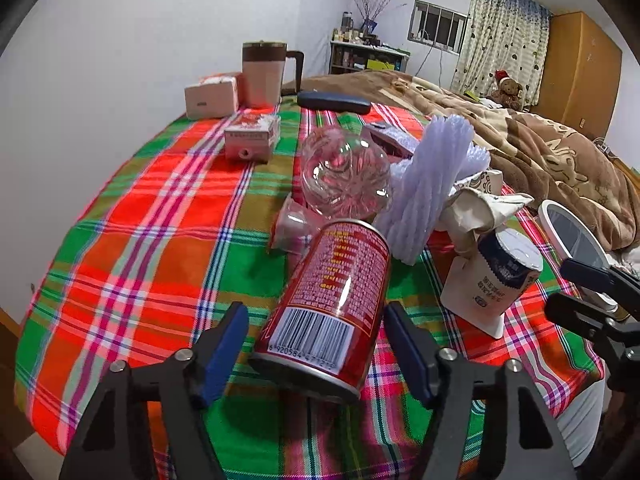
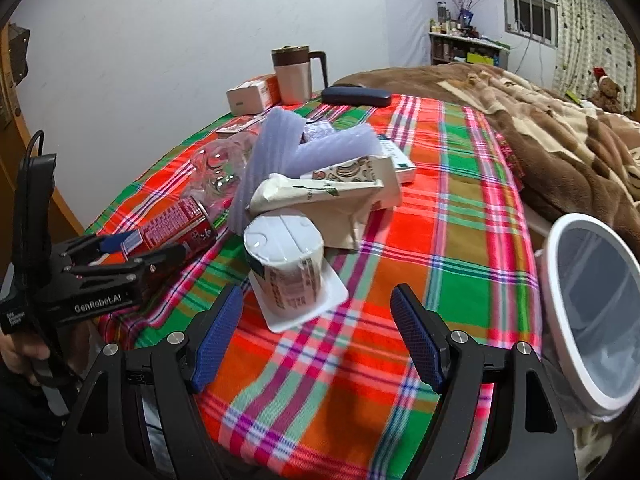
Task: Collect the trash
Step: 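Grasp the red soda can with the left gripper while the right grasps the white yogurt cup, then carry the can and cup over the white bin and open both grippers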
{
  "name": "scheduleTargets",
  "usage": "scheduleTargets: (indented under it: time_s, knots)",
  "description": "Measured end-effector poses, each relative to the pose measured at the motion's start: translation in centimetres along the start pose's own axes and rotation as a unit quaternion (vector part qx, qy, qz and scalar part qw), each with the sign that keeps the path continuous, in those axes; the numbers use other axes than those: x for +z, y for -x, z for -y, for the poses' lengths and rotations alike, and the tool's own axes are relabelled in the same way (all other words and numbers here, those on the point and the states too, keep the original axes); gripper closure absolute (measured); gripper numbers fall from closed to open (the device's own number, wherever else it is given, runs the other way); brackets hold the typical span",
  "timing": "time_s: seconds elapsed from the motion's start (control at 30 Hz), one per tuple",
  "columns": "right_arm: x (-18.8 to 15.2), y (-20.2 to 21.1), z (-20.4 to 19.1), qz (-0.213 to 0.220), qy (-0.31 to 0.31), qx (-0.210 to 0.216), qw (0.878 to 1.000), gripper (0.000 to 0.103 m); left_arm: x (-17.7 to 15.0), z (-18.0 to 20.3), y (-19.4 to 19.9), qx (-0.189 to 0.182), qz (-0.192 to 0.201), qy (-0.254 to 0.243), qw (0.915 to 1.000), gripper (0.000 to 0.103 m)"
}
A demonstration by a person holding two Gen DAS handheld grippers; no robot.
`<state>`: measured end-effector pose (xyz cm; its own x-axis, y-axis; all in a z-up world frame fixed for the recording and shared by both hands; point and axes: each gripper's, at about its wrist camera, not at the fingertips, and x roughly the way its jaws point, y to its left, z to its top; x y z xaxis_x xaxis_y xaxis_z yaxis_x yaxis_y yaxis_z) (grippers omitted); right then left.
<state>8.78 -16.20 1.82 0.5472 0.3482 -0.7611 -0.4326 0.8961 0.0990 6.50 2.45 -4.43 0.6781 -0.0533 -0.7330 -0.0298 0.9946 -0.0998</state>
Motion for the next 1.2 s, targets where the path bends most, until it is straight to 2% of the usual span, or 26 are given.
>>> scheduleTargets:
  time_s: [0.07, 0.13, 0.2, 0.27, 0.4, 1.2]
  knots:
    - [0.3, -0.7, -0.1, -0.006, 0.000, 0.002, 1.000, 0.025, -0.1, 0.0, -0.4, -0.003, -0.004, 0.000, 1.0000, 0.041]
    - [0.6, -1.4, -0.2, -0.011, -0.001, 0.007, 1.000, 0.026, -0.2, 0.0, -0.6, -0.005, -0.007, 0.000, 1.0000, 0.042]
    - [0.9, -2.1, -0.3, -0.017, 0.000, 0.011, 1.000, 0.039, -0.1, 0.0, -0.6, -0.006, -0.005, 0.001, 1.0000, 0.043]
    - [1.2, -2.6, -0.5, -0.020, 0.003, 0.019, 1.000, 0.042, -0.2, 0.0, -0.5, -0.008, -0.004, 0.003, 1.0000, 0.043]
    - [1.3, -2.8, -0.9, -0.018, 0.010, 0.025, 0.999, 0.060, -0.4, 0.0, -0.2, -0.012, -0.003, 0.003, 0.9999, 0.044]
    - [-0.7, 1.5, 1.7, 0.015, -0.030, 0.004, 0.999, 0.062, -0.6, 3.2, 4.4, -0.052, 0.038, -0.011, 0.9978, 0.049]
